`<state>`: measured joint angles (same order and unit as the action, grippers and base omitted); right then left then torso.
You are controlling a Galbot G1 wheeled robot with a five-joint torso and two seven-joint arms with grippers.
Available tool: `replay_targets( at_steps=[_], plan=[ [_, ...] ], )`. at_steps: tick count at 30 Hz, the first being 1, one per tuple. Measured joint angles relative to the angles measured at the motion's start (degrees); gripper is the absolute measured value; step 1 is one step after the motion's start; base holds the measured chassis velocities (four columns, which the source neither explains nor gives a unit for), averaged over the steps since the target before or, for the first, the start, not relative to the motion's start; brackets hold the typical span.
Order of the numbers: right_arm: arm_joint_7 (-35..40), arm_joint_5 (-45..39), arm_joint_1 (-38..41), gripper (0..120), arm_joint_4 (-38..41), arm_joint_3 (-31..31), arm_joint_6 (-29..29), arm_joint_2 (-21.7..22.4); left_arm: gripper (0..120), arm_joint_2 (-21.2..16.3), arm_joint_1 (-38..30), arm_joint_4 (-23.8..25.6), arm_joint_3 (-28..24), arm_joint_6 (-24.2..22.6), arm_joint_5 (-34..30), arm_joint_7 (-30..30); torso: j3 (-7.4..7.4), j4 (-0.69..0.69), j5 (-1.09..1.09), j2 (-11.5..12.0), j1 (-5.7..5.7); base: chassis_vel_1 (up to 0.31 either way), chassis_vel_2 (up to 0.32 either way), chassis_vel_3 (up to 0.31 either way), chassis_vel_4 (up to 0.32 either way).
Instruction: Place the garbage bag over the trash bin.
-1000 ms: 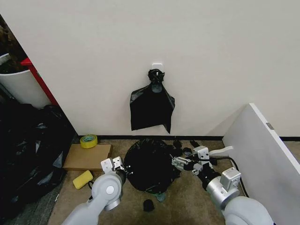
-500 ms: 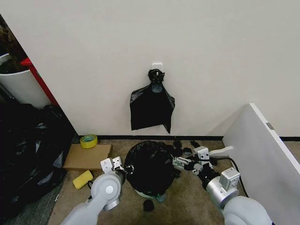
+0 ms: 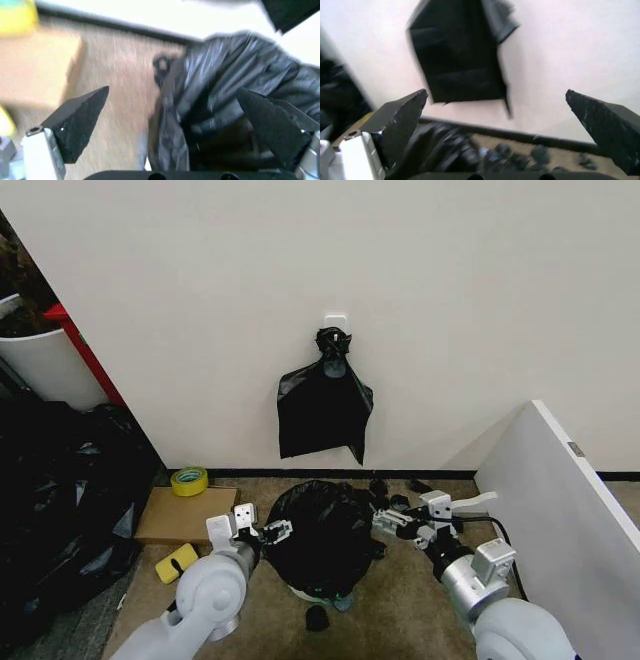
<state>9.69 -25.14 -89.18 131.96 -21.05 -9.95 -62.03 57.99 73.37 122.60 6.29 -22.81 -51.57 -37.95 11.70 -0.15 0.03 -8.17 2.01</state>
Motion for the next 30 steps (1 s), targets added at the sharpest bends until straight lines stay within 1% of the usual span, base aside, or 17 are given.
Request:
replay_targets(
  at_steps=[2, 3, 4, 6, 7, 10, 11, 12, 13, 15, 16, 18, 19, 23, 26, 30],
  plan=[
    [-0.08, 1.67, -0.91, 100, -1.74, -1.54, 3.86, -2.03, 100, -0.21, 2.73, 0.21, 0.39, 5.41, 8.47, 4.56, 0.0, -0.01, 0.0, 0.0, 0.0, 0.0, 0.0, 0.0, 0.0],
    [-0.19, 3.48, -1.56, 100, -3.51, -2.77, 7.53, -4.11, 100, 0.07, 5.63, -0.02, 0.63, 11.84, 17.09, 8.57, 0.0, 0.0, 0.0, 0.0, 0.0, 0.0, 0.0, 0.0, 0.0],
    [-0.19, 3.48, -1.56, 100, -3.51, -2.77, 7.53, -4.11, 100, 0.07, 5.63, -0.02, 0.63, 11.84, 17.09, 8.57, 0.0, 0.0, 0.0, 0.0, 0.0, 0.0, 0.0, 0.0, 0.0],
    [-0.84, 7.06, -2.57, 100, -5.97, -4.86, 13.75, -7.73, 100, 1.26, 9.96, -0.44, 1.0, 20.53, 26.89, 12.79, 0.0, 0.0, -0.01, 0.0, 0.0, 0.0, 0.0, 0.0, 0.0],
    [-1.17, 8.96, -2.96, 100, -6.8, -5.73, 16.3, -9.44, 100, 2.07, 12.39, -0.39, 1.78, 24.15, 30.48, 14.43, 0.0, -0.01, -0.01, 0.0, 0.0, 0.0, 0.0, 0.0, 0.0],
    [-3.23, 13.15, -5.31, 100, -7.88, -8.39, 22.49, -14.25, 100, 3.72, 18.04, 0.61, 6.16, 30.72, 36.96, 17.77, -0.01, 0.02, 0.02, 0.0, 0.0, 0.0, 0.0, 0.0, 0.0],
    [-3.23, 13.15, -5.31, 100, -7.88, -8.39, 22.49, -14.25, 100, 3.72, 18.04, 0.61, 6.16, 30.72, 36.96, 17.77, -0.01, 0.02, 0.02, 0.0, 0.0, 0.0, 0.0, 0.0, 0.0],
    [-4.1, 14.03, -6.6, 100, -7.76, -9.29, 23.97, -15.69, 100, 4.06, 19.37, 0.87, 7.44, 32.49, 38.56, 18.5, -0.01, 0.02, 0.0, 0.0, 0.0, 0.0, 0.0, 0.0, 0.0],
    [-5.05, 15.08, -8.31, 100, -7.33, -10.25, 25.52, -17.18, 100, 4.5, 20.84, 1.2, 8.98, 34.56, 40.6, 19.28, 0.0, -0.03, -0.01, 0.0, 0.0, 0.0, 0.0, 0.0, 0.0],
    [-6.11, 17.37, -10.96, 100, -6.02, -11.56, 27.45, -18.97, 100, 5.93, 23.78, 2.17, 11.41, 37.66, 43.73, 20.17, -0.01, -0.02, 0.0, 0.0, -0.01, 0.0, 0.0, 0.0, 0.0],
    [-6.4, 18.51, -12.19, 100, -5.39, -11.88, 28.0, -19.42, 100, 6.83, 25.11, 2.74, 12.31, 38.76, 44.92, 20.38, -0.01, -0.02, 0.0, 0.0, 0.0, 0.0, 0.0, 0.0, 0.0],
    [-6.5, 19.48, -13.0, 100, -4.99, -12.0, 28.4, -19.58, 100, 7.4, 25.84, 3.05, 12.77, 39.28, 45.61, 20.5, -0.01, 0.0, -0.01, 0.0, -0.01, 0.0, 0.0, 0.0, 0.0],
    [-6.61, 21.12, -14.21, 100, -4.46, -12.03, 29.16, -19.69, 100, 8.43, 27.03, 3.54, 13.37, 40.46, 47.12, 20.69, -0.01, 0.01, 0.0, 0.0, -0.01, 0.0, 0.0, 0.0, 0.0],
    [-6.67, 23.86, -16.81, 100, -3.32, -10.86, 31.23, -20.22, 100, 11.24, 29.58, 4.54, 13.02, 43.69, 51.6, 21.18, -0.01, 0.0, 0.0, 0.0, -0.01, 0.0, 0.0, 0.0, 0.0],
    [-6.63, 23.91, -17.0, 100, -3.18, -10.29, 31.48, -20.71, 100, 12.19, 30.19, 4.93, 12.55, 44.85, 53.4, 21.47, 0.0, 0.0, 0.0, 0.0, -0.01, 0.0, 0.0, 0.0, 0.0],
    [-6.55, 23.92, -16.86, 100, -3.18, -10.01, 31.55, -20.97, 100, 12.73, 30.44, 5.53, 12.28, 44.9, 54.23, 21.68, 0.0, 0.0, 0.01, 0.0, -0.01, 0.0, 0.0, 0.0, 0.0]
  ],
)
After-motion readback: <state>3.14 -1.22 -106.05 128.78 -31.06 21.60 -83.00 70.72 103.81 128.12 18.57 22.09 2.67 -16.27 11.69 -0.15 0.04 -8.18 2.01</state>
